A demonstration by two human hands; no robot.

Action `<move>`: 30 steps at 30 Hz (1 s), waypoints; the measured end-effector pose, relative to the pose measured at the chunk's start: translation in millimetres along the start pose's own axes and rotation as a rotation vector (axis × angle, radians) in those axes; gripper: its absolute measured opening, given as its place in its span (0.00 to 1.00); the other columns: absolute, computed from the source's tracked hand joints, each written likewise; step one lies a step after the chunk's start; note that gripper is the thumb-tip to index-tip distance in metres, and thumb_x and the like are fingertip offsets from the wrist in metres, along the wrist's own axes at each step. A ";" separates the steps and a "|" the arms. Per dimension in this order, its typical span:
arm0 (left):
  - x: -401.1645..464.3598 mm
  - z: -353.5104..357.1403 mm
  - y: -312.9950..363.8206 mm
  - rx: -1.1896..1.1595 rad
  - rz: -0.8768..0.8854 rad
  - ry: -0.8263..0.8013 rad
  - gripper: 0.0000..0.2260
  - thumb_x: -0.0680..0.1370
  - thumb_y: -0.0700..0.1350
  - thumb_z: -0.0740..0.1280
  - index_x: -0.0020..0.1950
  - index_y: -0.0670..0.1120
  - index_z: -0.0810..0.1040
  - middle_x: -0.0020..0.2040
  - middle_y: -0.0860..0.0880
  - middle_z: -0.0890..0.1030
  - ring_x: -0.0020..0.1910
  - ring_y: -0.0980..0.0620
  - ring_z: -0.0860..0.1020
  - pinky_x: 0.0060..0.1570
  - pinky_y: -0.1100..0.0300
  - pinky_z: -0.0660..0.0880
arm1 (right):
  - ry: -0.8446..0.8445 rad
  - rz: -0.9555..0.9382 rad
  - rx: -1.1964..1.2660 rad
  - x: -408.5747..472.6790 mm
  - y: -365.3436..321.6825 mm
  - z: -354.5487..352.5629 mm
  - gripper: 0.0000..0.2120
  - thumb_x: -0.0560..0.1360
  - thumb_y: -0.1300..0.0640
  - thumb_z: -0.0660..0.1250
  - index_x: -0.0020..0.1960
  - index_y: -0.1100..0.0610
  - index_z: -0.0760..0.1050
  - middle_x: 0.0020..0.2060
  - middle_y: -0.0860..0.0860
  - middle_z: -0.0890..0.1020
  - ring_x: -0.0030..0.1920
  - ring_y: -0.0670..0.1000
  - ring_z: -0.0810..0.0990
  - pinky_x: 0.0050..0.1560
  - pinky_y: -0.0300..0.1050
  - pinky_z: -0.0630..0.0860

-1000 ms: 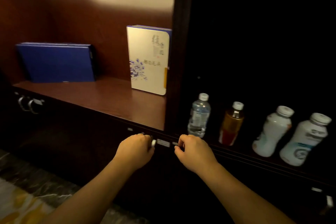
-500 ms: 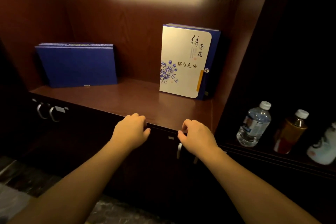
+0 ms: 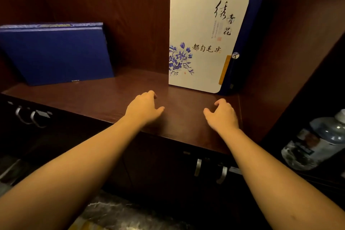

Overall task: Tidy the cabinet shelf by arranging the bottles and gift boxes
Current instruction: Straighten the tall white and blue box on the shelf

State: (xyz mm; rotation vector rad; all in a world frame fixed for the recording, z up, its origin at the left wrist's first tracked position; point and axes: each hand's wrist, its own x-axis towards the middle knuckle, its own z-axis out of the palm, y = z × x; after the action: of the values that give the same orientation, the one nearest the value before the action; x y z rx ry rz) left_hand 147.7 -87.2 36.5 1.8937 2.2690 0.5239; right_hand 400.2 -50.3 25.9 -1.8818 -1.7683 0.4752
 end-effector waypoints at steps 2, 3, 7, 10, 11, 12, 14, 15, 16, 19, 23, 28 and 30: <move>24.1 12.0 -1.1 -0.010 -0.010 -0.004 0.29 0.74 0.62 0.70 0.68 0.47 0.71 0.63 0.47 0.78 0.61 0.44 0.77 0.58 0.46 0.77 | 0.024 0.072 0.060 22.5 2.3 10.4 0.26 0.77 0.45 0.68 0.70 0.57 0.68 0.65 0.56 0.74 0.63 0.59 0.75 0.54 0.50 0.74; 35.4 18.2 -0.9 -0.016 -0.013 -0.010 0.30 0.73 0.62 0.70 0.69 0.47 0.70 0.63 0.46 0.78 0.61 0.44 0.76 0.58 0.45 0.76 | 0.041 0.103 0.084 32.9 3.9 15.0 0.28 0.76 0.46 0.69 0.71 0.58 0.67 0.67 0.57 0.73 0.65 0.60 0.74 0.56 0.51 0.74; 80.4 45.5 1.9 -0.043 -0.044 -0.038 0.38 0.72 0.64 0.72 0.73 0.45 0.63 0.66 0.43 0.75 0.65 0.41 0.72 0.60 0.42 0.74 | 0.112 0.210 0.133 70.8 12.0 29.9 0.38 0.74 0.46 0.72 0.76 0.58 0.60 0.71 0.58 0.70 0.70 0.61 0.70 0.63 0.55 0.72; 113.4 67.5 5.3 -0.111 -0.055 -0.047 0.45 0.70 0.65 0.73 0.77 0.45 0.58 0.71 0.41 0.71 0.70 0.40 0.69 0.67 0.40 0.68 | 0.174 0.258 0.181 91.4 19.9 38.8 0.44 0.71 0.45 0.76 0.78 0.57 0.56 0.74 0.58 0.67 0.72 0.60 0.67 0.67 0.55 0.69; 123.9 74.3 6.7 -0.131 -0.048 -0.039 0.47 0.69 0.66 0.73 0.78 0.44 0.57 0.72 0.41 0.70 0.71 0.40 0.68 0.70 0.39 0.65 | 0.196 0.266 0.200 97.5 21.6 41.9 0.46 0.70 0.45 0.77 0.78 0.56 0.55 0.74 0.58 0.67 0.73 0.60 0.66 0.68 0.55 0.68; 133.8 81.0 8.8 -0.152 -0.039 -0.026 0.49 0.68 0.67 0.72 0.79 0.43 0.56 0.73 0.42 0.69 0.73 0.40 0.67 0.72 0.38 0.61 | 0.214 0.272 0.213 103.0 23.0 44.5 0.48 0.69 0.45 0.78 0.79 0.56 0.55 0.74 0.57 0.66 0.74 0.59 0.65 0.69 0.55 0.67; 149.7 91.4 12.5 -0.199 -0.025 0.008 0.53 0.67 0.69 0.72 0.80 0.43 0.54 0.75 0.43 0.68 0.75 0.42 0.65 0.75 0.39 0.54 | 0.233 0.276 0.231 114.6 25.1 49.2 0.51 0.66 0.45 0.80 0.79 0.55 0.54 0.75 0.57 0.67 0.74 0.59 0.64 0.70 0.55 0.67; 156.9 95.8 13.6 -0.223 -0.014 0.021 0.54 0.65 0.70 0.72 0.80 0.44 0.53 0.75 0.44 0.67 0.75 0.43 0.64 0.76 0.39 0.52 | 0.241 0.277 0.244 121.1 26.7 50.8 0.53 0.65 0.44 0.81 0.79 0.54 0.54 0.75 0.56 0.67 0.74 0.59 0.65 0.70 0.55 0.68; 163.5 99.2 14.9 -0.246 0.001 0.026 0.55 0.64 0.71 0.72 0.80 0.46 0.52 0.76 0.46 0.67 0.76 0.44 0.64 0.76 0.39 0.51 | 0.244 0.275 0.264 127.9 27.9 51.7 0.54 0.64 0.44 0.82 0.79 0.54 0.53 0.74 0.56 0.67 0.74 0.58 0.66 0.70 0.54 0.68; 177.5 101.5 14.9 -0.338 0.052 0.033 0.55 0.61 0.70 0.73 0.79 0.51 0.51 0.77 0.51 0.65 0.76 0.47 0.63 0.76 0.40 0.48 | 0.229 0.261 0.260 140.5 29.4 51.3 0.56 0.63 0.39 0.80 0.79 0.54 0.52 0.73 0.56 0.69 0.73 0.60 0.67 0.71 0.56 0.67; 181.4 99.9 15.1 -0.361 0.081 0.045 0.53 0.62 0.68 0.76 0.77 0.50 0.54 0.74 0.51 0.68 0.75 0.47 0.64 0.77 0.42 0.48 | 0.242 0.283 0.070 144.0 24.7 57.2 0.52 0.67 0.34 0.75 0.78 0.56 0.53 0.71 0.56 0.73 0.72 0.62 0.67 0.73 0.60 0.62; 180.9 100.8 14.1 -0.328 0.103 0.088 0.50 0.62 0.69 0.76 0.74 0.47 0.59 0.70 0.48 0.72 0.73 0.44 0.67 0.76 0.41 0.51 | 0.298 0.265 0.015 145.6 27.7 62.3 0.45 0.70 0.35 0.73 0.74 0.58 0.58 0.67 0.58 0.76 0.69 0.63 0.70 0.71 0.60 0.64; 182.5 101.9 12.9 -0.320 0.110 0.093 0.50 0.61 0.69 0.75 0.73 0.47 0.59 0.69 0.48 0.72 0.72 0.44 0.67 0.76 0.41 0.52 | 0.304 0.253 0.021 145.5 29.1 62.1 0.42 0.71 0.36 0.73 0.72 0.58 0.60 0.66 0.58 0.76 0.68 0.64 0.71 0.70 0.60 0.66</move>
State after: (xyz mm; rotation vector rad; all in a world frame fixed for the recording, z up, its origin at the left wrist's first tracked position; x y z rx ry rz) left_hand 156.5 110.2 -32.9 1.8702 1.9920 0.9463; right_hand 401.4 101.2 -28.2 -2.0503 -1.3339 0.2760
